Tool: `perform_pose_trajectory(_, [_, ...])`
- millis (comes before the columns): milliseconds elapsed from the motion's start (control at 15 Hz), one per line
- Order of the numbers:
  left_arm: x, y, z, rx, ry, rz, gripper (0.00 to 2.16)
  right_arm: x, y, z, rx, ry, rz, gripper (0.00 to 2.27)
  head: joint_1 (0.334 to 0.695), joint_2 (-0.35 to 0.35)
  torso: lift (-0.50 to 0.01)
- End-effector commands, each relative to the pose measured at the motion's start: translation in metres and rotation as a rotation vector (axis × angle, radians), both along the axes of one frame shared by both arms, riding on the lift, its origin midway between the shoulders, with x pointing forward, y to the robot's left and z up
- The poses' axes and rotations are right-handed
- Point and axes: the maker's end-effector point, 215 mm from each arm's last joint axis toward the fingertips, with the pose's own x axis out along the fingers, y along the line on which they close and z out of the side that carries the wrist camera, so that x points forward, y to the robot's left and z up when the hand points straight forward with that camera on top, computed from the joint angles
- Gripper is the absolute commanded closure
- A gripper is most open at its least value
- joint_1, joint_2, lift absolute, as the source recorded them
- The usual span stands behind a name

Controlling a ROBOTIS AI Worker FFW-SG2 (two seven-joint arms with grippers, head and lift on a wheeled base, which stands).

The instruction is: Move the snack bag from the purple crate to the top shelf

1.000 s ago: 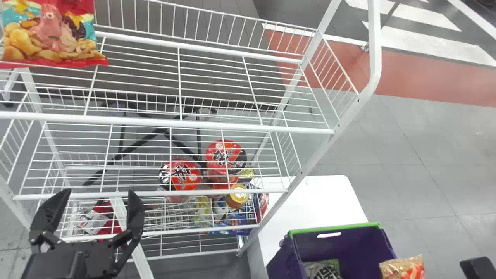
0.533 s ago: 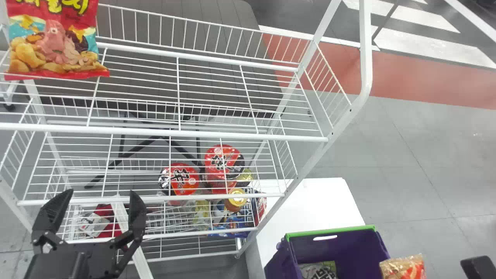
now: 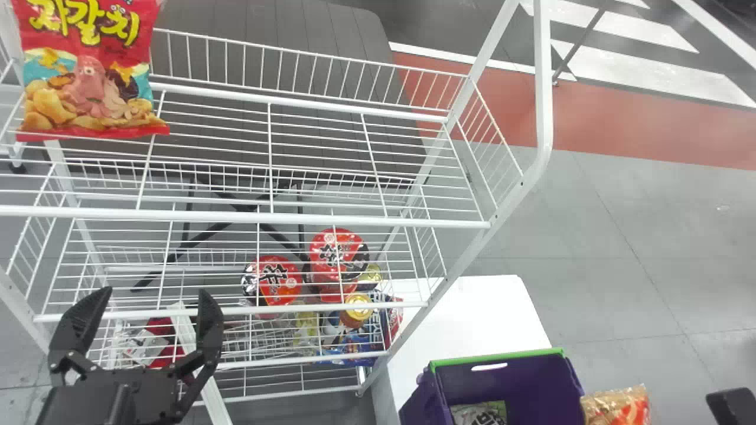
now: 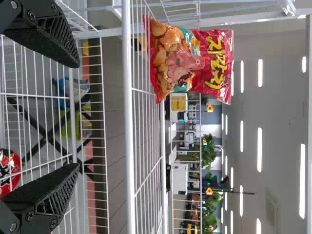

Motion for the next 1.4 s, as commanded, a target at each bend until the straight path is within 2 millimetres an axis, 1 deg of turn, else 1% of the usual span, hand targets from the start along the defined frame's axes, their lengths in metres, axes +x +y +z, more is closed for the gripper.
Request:
perform_pose_trajectory(0, [0.0003, 0.0, 0.0014, -0.001, -0.003, 0.0, 0.09, 0.0004, 0.0012, 0.0005, 0.0, -0.002, 0.0, 1.95, 0.695, -0.35, -0.088])
perform_pose_trajectory(733, [-0.0012, -0.0009, -0.0003, -0.002, 0.003, -0.001, 0.09, 0.0019, 0.0007, 0.0017, -0.004, -0.006, 0.011, 1.95, 0.695, -0.35, -0.044])
perform_pose_trajectory(1333, [-0.0004, -0.0004, -0.0004, -0.001, 0.003, 0.001, 0.09, 0.0021, 0.0015, -0.0012, -0.002, -0.005, 0.014, 1.95, 0.695, -0.35, -0.007])
